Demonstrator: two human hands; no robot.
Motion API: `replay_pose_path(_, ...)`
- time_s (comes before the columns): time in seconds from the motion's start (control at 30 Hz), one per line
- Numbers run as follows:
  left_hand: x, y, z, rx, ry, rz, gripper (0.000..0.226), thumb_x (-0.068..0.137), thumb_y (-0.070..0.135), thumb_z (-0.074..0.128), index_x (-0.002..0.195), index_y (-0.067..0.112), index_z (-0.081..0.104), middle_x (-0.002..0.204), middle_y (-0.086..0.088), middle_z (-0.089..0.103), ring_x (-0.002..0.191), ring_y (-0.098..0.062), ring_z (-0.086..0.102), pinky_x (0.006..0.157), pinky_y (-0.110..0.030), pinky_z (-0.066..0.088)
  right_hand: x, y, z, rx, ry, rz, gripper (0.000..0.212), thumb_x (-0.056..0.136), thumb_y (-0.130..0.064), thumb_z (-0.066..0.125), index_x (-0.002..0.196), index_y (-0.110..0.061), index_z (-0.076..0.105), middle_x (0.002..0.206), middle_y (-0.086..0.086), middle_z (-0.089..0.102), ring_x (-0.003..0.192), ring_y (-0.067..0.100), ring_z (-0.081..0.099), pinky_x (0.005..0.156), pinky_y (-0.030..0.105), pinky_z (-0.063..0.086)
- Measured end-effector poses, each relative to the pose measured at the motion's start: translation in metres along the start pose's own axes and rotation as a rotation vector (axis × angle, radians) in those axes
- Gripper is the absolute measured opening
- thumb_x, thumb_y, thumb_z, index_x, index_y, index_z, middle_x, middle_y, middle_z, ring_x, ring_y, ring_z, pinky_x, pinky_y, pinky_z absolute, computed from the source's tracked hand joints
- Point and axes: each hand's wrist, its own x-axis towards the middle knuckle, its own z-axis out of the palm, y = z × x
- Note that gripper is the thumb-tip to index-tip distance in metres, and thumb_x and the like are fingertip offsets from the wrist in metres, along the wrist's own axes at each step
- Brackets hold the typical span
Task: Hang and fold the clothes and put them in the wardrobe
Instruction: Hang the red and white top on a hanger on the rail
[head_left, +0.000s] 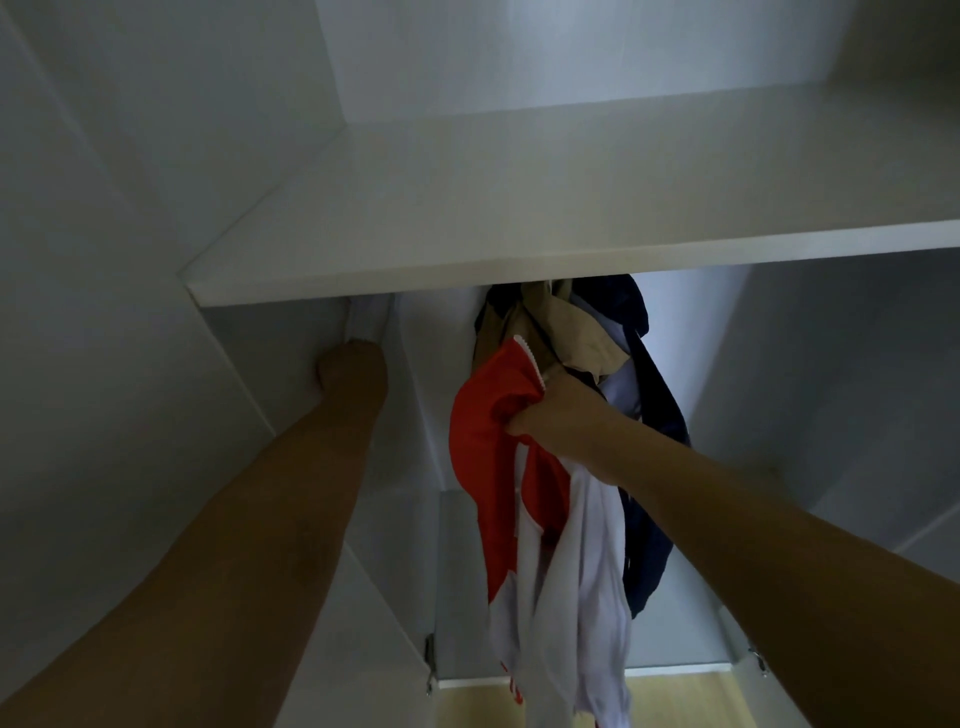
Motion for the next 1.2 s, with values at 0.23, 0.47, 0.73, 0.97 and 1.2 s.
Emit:
replay_pose_path(0.23,-0.016,0.022,-0.021,-0.242,0.130,-0.039,0.034,0.101,0.016,0.038,0.127,0.000,0.052,0.122,-0.025,0.061,0.112,-0.042,0.059,0.086,-0.044,0.046,-0.007,-0.002,-0.004,-0.011,0.009,-0.017,0.031,0.090,-0.016,0.063,0.116,0.000,0.056,0.108,0.018,0.065,0.099,0.031,0.064,0.088,0.037,0.052)
replay_pose_path(0.47,-0.129,0.033,-0.030,-0.404,0.152,-0.025,0.027,0.099,0.007,0.040,0.118,-0.006,0.054,0.111,-0.027,0.065,0.102,-0.042,0.063,0.074,-0.038,0.044,-0.058,0.009,-0.031,0.025,0.092,-0.098,0.032,0.092,-0.024,0.062,0.116,-0.003,0.062,0.116,0.016,0.065,0.109,0.032,0.061,0.086,0.035,0.049)
replay_pose_path(0.73,-0.341,0.015,-0.091,-0.406,0.076,0.032,0.020,0.101,0.019,0.040,0.091,0.010,0.055,0.098,-0.017,0.063,0.084,-0.030,0.058,0.070,-0.032,0.039,-0.137,0.044,-0.082,0.215,0.044,0.035,0.037,0.097,-0.012,0.055,0.127,0.008,0.051,0.130,0.027,0.054,0.112,0.036,0.056,0.080,0.036,0.051)
replay_pose_path(0.97,-0.473,0.008,-0.180,-0.473,-0.099,0.281,0.028,0.102,0.019,0.043,0.082,0.011,0.062,0.066,0.004,0.049,0.054,-0.005,0.047,0.045,-0.013,0.031,-0.178,0.091,-0.115,0.264,0.244,-0.013,0.041,0.097,-0.031,0.055,0.117,0.005,0.057,0.118,0.024,0.062,0.106,0.036,0.060,0.080,0.034,0.047)
replay_pose_path(1.2,-0.531,0.020,-0.229,-0.403,-0.215,0.429,0.037,0.102,0.024,0.044,0.069,0.022,0.059,0.050,0.011,0.052,0.045,0.006,0.047,0.046,-0.011,0.034,-0.204,0.108,-0.143,0.197,0.297,-0.006,0.044,0.095,-0.032,0.056,0.122,0.003,0.056,0.114,0.018,0.062,0.095,0.029,0.060,0.081,0.034,0.047)
